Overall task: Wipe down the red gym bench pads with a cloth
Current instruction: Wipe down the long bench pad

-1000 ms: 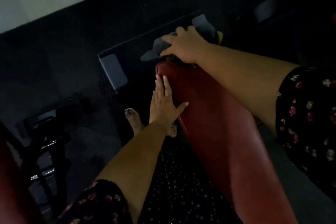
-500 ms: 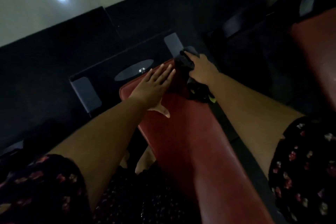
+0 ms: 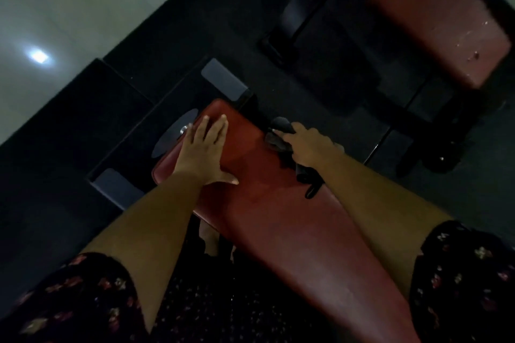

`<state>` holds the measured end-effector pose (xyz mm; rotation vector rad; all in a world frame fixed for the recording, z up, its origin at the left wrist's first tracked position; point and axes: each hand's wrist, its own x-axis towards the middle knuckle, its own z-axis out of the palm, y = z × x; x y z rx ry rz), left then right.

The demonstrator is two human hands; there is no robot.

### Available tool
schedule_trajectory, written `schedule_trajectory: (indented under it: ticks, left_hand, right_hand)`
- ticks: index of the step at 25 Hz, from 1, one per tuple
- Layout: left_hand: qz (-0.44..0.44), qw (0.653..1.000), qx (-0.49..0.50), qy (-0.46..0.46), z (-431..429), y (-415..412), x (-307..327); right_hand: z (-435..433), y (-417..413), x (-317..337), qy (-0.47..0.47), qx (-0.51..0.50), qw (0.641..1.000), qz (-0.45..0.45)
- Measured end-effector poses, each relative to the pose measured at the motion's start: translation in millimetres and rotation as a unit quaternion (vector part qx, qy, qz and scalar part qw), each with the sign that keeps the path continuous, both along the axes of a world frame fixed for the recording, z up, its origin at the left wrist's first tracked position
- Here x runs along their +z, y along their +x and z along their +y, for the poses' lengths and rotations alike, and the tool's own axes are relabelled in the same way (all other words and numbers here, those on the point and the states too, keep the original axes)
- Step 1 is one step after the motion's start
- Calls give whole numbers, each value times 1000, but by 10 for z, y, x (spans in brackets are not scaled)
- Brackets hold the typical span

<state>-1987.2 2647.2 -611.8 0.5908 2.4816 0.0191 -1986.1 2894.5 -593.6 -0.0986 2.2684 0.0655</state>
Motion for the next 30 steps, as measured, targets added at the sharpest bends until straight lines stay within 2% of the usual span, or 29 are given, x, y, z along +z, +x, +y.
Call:
schedule_trajectory:
  ticks: [3,6,10,16,18,20,21,25,30]
  left_hand:
    - [113,988,-83,67,82,-52,30]
    - [70,989,-115,68,558,-94,38]
    - [-3,989,-148,-13,785,49,-122]
    - [22,985,-168,24,674,7,-169]
    - [39,985,-168,17,667,50,-196]
    - [74,980,-182,22,666,109,-214]
    - [88,978,-189,30,687,136,-220]
    - [79,973,-211,48,952,211,-272]
    - [53,984,-171,25,1156,367,-302]
  right_hand:
    - [-244,132,40,72,-19,994,74]
    - [-376,339,-19,91,-95,986,104]
    - [-223,606,-74,112,-146,976,115]
    - [-63,723,14,143,-193,968,77]
    - [-124,613,27,124,-286,949,59]
    - [-178,556,17,82,-397,914,34]
    - [-185,584,18,68,-411,909,35]
    - [18,890,-3,91,-314,942,76]
    - [410,1355,-19,124,-302,942,77]
